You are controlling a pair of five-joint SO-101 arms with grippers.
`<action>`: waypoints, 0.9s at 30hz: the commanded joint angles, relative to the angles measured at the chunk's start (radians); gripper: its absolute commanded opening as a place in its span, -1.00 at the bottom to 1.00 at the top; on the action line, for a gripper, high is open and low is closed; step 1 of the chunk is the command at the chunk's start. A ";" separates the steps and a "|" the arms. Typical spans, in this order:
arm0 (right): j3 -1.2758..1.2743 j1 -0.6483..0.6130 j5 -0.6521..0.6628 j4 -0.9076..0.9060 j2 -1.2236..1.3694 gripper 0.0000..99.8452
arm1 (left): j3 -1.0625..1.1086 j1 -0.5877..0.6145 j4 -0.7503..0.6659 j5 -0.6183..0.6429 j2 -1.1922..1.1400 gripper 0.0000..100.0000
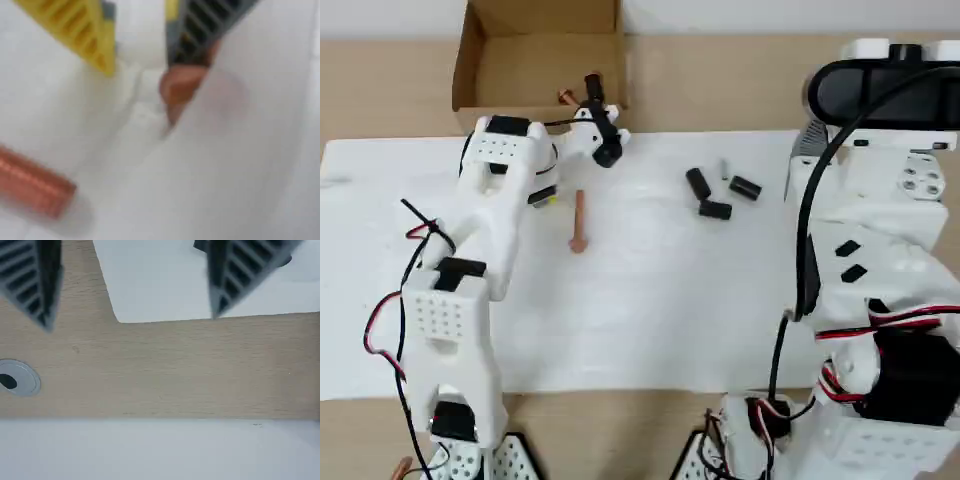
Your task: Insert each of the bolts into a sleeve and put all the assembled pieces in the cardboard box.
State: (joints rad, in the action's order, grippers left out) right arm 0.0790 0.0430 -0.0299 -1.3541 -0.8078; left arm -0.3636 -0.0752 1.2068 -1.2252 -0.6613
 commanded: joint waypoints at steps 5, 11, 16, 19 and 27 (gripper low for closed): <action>-0.004 0.016 0.011 0.020 -0.008 -0.52 | -0.325 0.023 0.198 -0.011 -0.035 -0.86; -0.004 0.016 0.011 0.018 -0.008 -0.52 | -0.427 0.028 0.230 -0.051 -0.035 -0.86; -0.004 0.016 0.011 0.017 -0.008 -0.52 | -0.414 0.028 0.226 -0.061 -0.056 -0.86; -0.004 0.016 0.011 0.015 -0.008 -0.52 | -0.430 0.029 0.224 -0.063 -0.116 -0.86; -0.041 0.016 0.011 0.018 -0.010 -0.52 | -0.640 0.100 0.189 -0.054 -0.297 -0.86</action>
State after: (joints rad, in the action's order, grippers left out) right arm 0.0621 0.0430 -0.0299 -1.3541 -0.8094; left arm -0.8838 -0.0276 1.4170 -1.2774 -0.9375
